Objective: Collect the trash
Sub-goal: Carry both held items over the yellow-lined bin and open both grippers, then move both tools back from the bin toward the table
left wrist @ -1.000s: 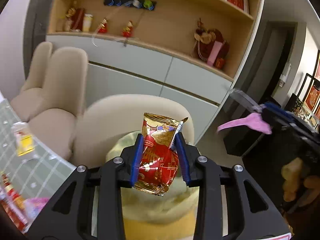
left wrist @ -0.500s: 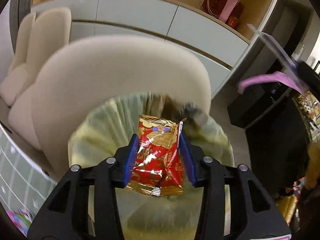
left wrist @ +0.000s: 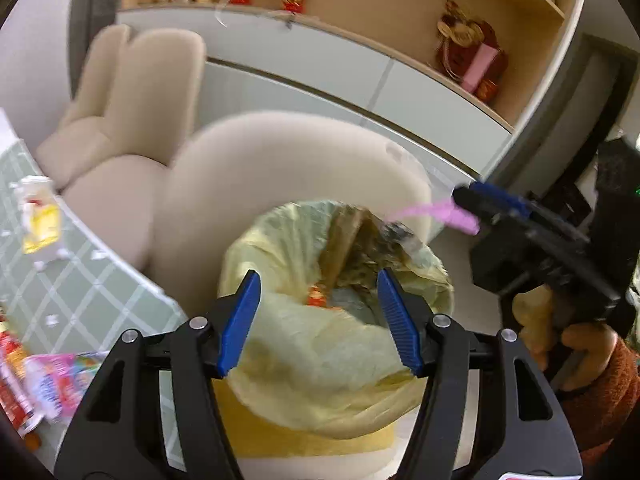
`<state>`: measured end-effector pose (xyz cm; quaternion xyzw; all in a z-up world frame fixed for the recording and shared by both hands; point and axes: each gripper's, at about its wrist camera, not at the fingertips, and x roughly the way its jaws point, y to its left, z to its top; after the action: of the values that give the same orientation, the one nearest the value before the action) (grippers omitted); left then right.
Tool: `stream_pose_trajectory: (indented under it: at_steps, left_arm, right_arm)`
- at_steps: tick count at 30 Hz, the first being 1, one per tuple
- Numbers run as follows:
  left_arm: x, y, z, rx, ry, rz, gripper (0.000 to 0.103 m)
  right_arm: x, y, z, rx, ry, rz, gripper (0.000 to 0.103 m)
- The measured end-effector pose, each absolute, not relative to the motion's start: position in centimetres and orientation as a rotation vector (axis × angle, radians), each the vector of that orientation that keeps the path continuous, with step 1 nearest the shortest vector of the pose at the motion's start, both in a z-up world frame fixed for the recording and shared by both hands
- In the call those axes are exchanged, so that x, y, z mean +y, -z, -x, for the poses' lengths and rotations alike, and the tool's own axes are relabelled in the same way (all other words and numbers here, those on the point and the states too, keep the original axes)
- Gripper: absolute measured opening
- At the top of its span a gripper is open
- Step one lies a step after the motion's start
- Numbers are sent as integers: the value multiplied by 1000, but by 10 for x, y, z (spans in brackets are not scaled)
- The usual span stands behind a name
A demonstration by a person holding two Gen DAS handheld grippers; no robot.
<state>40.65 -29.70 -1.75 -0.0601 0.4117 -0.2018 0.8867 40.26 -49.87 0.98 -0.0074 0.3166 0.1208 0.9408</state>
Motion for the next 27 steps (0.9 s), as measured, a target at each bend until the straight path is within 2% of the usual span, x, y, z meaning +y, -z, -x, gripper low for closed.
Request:
stream_pose_trajectory:
  at_steps: [9, 12, 16, 21, 27]
  left_arm:
    - [-252, 9, -371, 832, 275, 144, 58]
    - [-239, 10, -360, 836, 261, 140, 58]
    - [-212, 10, -337, 834, 244, 153, 58]
    - [-166, 0, -304, 796, 231, 149, 58]
    - [-80, -25, -258, 701, 167, 141, 58]
  right_arm:
    - [-489, 18, -405, 688, -226, -10, 40]
    - [-490, 18, -396, 672, -230, -62, 57]
    - [-481, 10, -376, 646, -199, -81, 61]
    - [-451, 2, -345, 657, -200, -73, 62]
    - [-371, -8, -300, 648, -201, 40, 62]
